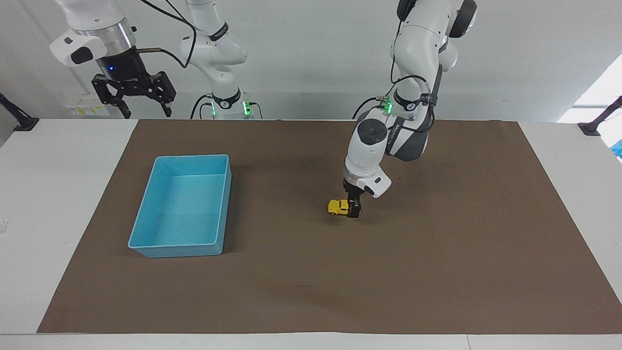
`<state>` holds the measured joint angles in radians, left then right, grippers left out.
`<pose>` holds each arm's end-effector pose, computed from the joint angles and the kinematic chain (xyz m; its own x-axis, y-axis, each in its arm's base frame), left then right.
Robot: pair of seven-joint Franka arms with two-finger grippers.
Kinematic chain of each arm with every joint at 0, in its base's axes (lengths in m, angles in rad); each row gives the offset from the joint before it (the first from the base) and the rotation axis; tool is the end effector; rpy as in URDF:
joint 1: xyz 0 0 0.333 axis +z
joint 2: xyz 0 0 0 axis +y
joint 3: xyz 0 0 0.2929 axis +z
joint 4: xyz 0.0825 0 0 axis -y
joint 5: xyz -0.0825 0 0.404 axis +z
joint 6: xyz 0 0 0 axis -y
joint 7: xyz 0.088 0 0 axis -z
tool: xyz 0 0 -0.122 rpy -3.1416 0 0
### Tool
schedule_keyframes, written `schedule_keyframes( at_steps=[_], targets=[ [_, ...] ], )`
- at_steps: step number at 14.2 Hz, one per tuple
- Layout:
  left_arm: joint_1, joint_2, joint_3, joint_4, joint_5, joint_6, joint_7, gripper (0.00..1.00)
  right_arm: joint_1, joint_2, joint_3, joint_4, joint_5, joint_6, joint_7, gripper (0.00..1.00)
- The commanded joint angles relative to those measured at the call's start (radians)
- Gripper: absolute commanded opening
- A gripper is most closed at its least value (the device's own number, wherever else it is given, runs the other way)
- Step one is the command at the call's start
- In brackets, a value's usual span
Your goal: Wind up and store yellow beetle car
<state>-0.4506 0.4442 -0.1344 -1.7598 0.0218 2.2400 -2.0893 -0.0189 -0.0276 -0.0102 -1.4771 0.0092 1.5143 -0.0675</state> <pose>0.5598 -0.3635 0.2731 0.0659 0.9963 -0.0546 0.9978 -0.0652 0.0150 0.5609 -0.0152 0.6428 0.9971 0.0390 0.0652 0.0394 -0.9992 -0.0050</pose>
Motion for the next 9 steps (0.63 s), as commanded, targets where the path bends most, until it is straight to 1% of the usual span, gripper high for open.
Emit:
schedule_keyframes(
  at_steps=[1,3,4,5,8,9],
  targets=[
    [-0.016,0.022,0.016,0.031,0.026,0.006,-0.032,1.00,-0.001,-0.003,-0.002,0.006,0.018,-0.012,0.020,1.00],
    [-0.017,0.025,0.015,0.025,0.026,0.009,-0.032,1.00,-0.001,-0.003,-0.002,0.003,0.018,-0.012,0.020,1.00],
    [-0.017,0.025,0.015,0.023,0.026,0.009,-0.032,0.95,-0.001,-0.003,-0.002,0.003,0.018,-0.012,0.020,1.00],
    [-0.017,0.025,0.015,0.023,0.026,0.007,-0.034,0.85,-0.001,-0.003,-0.002,0.003,0.018,-0.012,0.020,1.00],
    [-0.019,0.024,0.015,0.017,0.026,-0.002,-0.032,0.29,-0.001,-0.003,-0.002,0.003,0.018,-0.012,0.020,1.00],
    [-0.019,0.024,0.015,0.016,0.026,-0.002,-0.034,0.16,-0.001,-0.003,-0.002,0.003,0.018,-0.012,0.020,1.00]
  ],
)
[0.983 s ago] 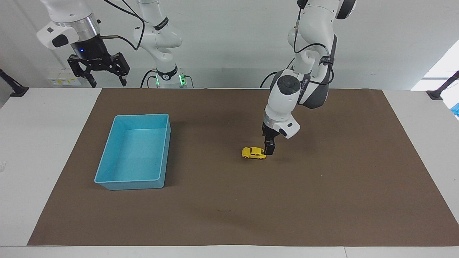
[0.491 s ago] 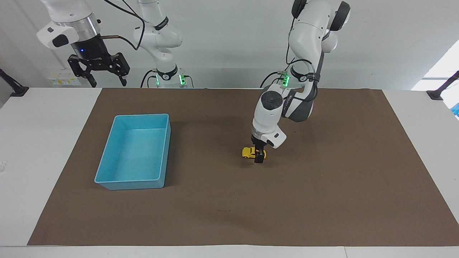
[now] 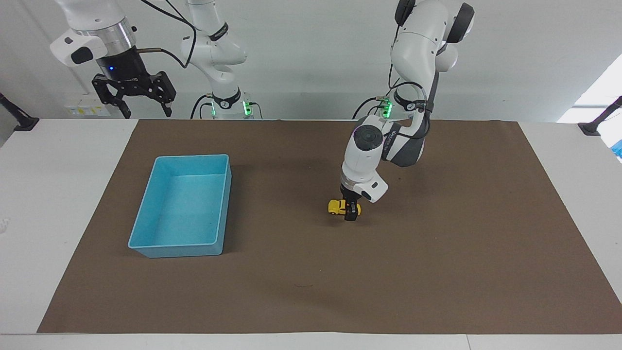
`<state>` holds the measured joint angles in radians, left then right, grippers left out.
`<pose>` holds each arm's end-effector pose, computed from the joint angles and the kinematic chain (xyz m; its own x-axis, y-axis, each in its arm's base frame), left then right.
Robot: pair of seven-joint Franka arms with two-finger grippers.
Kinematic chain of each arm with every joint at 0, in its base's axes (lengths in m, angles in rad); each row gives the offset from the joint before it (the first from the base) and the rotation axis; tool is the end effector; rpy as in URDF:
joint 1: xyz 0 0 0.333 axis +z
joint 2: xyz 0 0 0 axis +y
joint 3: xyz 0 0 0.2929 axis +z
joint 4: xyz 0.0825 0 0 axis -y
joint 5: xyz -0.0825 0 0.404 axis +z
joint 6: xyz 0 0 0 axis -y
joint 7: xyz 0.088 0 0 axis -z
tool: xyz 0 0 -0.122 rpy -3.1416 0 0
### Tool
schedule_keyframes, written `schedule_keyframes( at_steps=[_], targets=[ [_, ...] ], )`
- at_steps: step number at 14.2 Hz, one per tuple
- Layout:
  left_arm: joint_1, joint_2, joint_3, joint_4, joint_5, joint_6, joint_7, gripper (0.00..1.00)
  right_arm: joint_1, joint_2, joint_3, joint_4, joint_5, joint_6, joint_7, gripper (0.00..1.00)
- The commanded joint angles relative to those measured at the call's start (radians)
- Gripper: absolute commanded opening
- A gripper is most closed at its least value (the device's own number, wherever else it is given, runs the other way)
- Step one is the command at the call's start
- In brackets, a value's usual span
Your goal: Wind up and store yellow beetle car
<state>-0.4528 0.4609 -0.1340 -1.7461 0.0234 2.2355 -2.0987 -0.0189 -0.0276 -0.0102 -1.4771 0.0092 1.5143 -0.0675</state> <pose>0.5613 -0.3656 0.2680 0.0583 0.9970 -0.0515 0.9983 -0.0580 0.0079 0.5609 -0.0152 0.6428 0.9971 0.0390 0.0652 0.0394 -0.9992 -0.0050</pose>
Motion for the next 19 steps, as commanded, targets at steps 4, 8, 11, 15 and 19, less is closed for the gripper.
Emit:
schedule_keyframes(
  at_steps=[4,8,11,15,19],
  targets=[
    [-0.015,0.007,0.014,-0.015,0.024,0.009,-0.024,0.06,-0.001,-0.003,-0.004,0.003,0.018,-0.014,0.020,1.00],
    [-0.004,0.004,0.014,-0.036,0.023,0.016,-0.041,0.07,-0.001,-0.003,-0.002,0.003,0.018,-0.012,0.020,1.00],
    [0.005,-0.001,0.014,-0.052,0.021,0.016,-0.055,0.07,-0.001,-0.003,-0.004,0.003,0.018,-0.012,0.020,1.00],
    [0.037,-0.007,0.014,-0.078,0.021,0.035,-0.054,0.08,-0.001,-0.003,-0.002,0.003,0.018,-0.012,0.020,1.00],
    [0.089,-0.018,0.019,-0.121,0.023,0.055,-0.035,0.11,-0.001,-0.003,-0.002,0.003,0.018,-0.012,0.020,1.00]
  ],
)
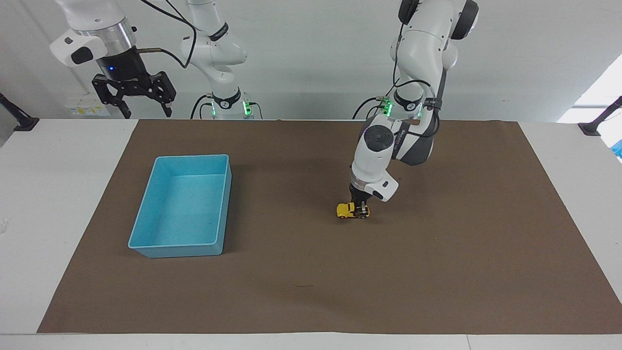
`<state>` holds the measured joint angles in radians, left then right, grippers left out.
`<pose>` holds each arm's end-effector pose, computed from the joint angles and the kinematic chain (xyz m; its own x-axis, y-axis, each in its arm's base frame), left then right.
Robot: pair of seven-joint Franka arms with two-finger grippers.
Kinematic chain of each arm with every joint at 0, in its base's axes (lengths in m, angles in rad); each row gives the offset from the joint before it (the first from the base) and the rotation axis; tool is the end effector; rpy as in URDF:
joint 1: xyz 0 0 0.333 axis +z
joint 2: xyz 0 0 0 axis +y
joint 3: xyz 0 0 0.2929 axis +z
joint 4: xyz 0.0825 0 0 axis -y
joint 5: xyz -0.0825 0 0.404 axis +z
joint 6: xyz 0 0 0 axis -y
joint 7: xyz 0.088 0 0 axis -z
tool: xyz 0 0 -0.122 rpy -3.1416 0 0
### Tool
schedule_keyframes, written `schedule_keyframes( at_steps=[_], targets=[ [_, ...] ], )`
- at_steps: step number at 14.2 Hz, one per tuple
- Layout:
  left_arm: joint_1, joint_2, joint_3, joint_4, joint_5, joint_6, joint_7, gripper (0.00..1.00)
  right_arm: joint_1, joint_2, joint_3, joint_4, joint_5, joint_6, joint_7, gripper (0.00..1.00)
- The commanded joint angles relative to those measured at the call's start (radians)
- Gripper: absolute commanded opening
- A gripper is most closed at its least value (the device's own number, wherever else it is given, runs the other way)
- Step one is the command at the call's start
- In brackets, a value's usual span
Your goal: Wind up and store yellow beetle car
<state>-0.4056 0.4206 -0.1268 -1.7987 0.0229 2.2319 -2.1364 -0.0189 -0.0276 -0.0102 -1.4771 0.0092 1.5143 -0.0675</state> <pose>0.5681 -0.3290 0.2696 -0.0307 0.9989 -0.0368 0.9995 0.0306 -0.0042 0.5609 -0.0152 0.6428 0.9971 0.0390 0.0652 0.0394 -0.9992 -0.0050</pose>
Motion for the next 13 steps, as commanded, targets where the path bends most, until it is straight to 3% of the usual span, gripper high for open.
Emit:
schedule_keyframes(
  at_steps=[1,10,11,12,13],
  targets=[
    [0.053,0.023,0.012,-0.070,0.023,0.057,0.009,0.11,-0.001,-0.003,-0.002,0.003,0.018,-0.012,0.020,1.00],
    [0.128,0.012,0.016,-0.105,0.025,0.058,0.093,0.19,-0.001,-0.003,-0.004,0.003,0.018,-0.012,0.020,1.00],
    [0.128,0.012,0.016,-0.105,0.025,0.057,0.093,0.33,-0.001,-0.003,-0.002,0.003,0.018,-0.012,0.020,1.00],
    [0.128,0.014,0.016,-0.096,0.029,0.049,0.102,0.99,-0.001,-0.003,-0.002,0.003,0.018,-0.012,0.020,1.00],
    [0.122,0.014,0.016,-0.085,0.047,0.034,0.110,1.00,-0.001,-0.003,-0.002,0.003,0.018,-0.012,0.020,1.00]
  ],
)
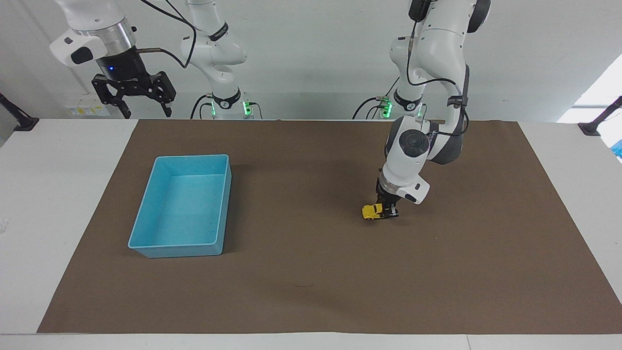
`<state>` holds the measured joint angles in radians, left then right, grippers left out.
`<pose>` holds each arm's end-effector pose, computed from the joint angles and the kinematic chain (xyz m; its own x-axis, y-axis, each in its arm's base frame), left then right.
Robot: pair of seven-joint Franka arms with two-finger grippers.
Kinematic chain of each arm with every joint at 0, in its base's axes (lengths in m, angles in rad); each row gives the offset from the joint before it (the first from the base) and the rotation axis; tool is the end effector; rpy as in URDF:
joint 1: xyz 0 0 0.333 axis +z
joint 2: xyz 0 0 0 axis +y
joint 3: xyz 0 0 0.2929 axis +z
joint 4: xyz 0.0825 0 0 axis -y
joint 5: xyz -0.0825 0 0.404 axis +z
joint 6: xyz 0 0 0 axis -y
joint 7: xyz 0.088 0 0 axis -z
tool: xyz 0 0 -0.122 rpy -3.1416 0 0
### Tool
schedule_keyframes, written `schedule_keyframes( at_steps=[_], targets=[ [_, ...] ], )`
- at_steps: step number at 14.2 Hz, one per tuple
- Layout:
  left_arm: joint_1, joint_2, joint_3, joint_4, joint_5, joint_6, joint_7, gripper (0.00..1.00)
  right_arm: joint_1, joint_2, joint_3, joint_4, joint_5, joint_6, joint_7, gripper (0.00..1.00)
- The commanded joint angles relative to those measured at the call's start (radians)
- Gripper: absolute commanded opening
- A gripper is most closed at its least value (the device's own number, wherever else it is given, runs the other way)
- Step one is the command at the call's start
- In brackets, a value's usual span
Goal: Wind up and store yellow beetle car
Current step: 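Lift the left gripper off the car, letting it roll toward the box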
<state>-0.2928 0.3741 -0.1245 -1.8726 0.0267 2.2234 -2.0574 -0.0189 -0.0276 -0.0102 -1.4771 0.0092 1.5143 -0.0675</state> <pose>0.5828 -0.2546 0.2648 -0.0611 0.9981 -0.0123 0.9977 0.0607 -0.0292 0.5609 -0.0152 0.6428 0.9971 0.0390 0.0652 0.0394 -0.9992 -0.0050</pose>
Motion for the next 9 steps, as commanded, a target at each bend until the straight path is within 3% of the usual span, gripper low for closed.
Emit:
schedule_keyframes(
  at_steps=[1,5,9],
  targets=[
    [0.000,0.057,0.014,0.004,0.051,0.015,0.031,1.00,-0.001,-0.003,-0.004,0.003,0.018,-0.012,0.020,1.00],
    [-0.005,-0.023,0.006,0.064,0.044,-0.106,0.026,1.00,-0.001,-0.003,-0.004,0.003,0.018,-0.012,0.020,1.00],
    [-0.005,-0.027,0.002,0.109,0.038,-0.165,0.019,1.00,-0.001,-0.003,-0.002,0.003,0.018,-0.012,0.020,1.00]
  ],
)
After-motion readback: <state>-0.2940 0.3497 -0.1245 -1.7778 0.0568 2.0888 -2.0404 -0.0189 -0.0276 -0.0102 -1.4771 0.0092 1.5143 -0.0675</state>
